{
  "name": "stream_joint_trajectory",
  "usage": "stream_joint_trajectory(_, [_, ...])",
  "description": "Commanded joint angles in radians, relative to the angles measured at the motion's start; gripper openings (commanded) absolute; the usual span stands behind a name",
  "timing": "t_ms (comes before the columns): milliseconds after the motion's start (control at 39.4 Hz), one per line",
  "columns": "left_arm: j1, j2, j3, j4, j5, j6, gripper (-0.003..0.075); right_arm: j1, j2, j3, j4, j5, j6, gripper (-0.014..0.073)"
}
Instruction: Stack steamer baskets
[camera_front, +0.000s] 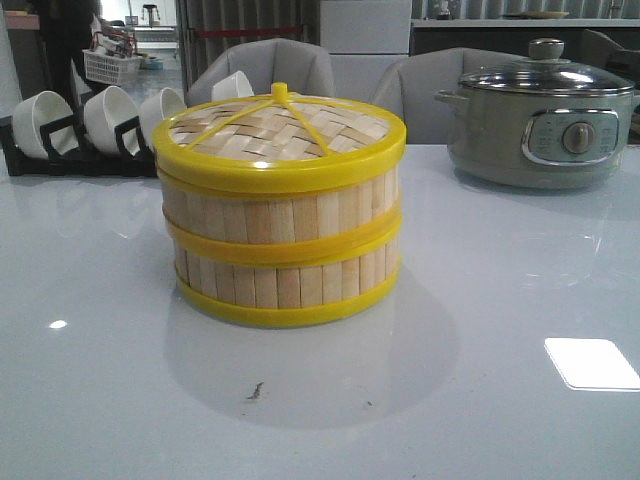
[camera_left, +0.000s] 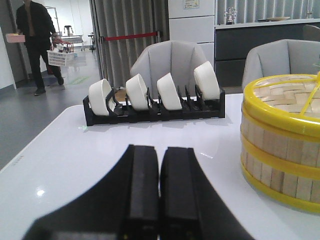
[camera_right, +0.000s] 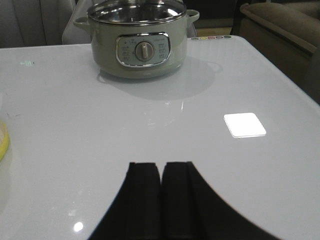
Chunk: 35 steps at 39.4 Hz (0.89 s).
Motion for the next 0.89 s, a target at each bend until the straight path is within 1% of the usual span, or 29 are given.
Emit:
stream_joint_trajectory(0, [0.002, -0.012, 0.000, -0.009, -0.089, 0.001, 0.0085, -0.005, -0.043, 0.050, 0.036, -0.178, -0.002, 0.0021])
stream_joint_trajectory(178, [0.002, -0.012, 0.000, -0.009, -0.089, 0.001, 0.0085, 0.010, -0.138, 0.152, 0.068, -0.233, -0.002, 0.0021])
stream_joint_trajectory(380, [0.002, -0.012, 0.000, -0.009, -0.089, 0.001, 0.0085, 0.046, -0.233, 0.152, 0.062, -0.189, -0.002, 0.0021])
stream_joint_trajectory(862, [0.002, -0.012, 0.000, -0.009, -0.089, 0.001, 0.0085, 0.054, -0.231, 0.152, 0.062, -0.189, -0.002, 0.0021])
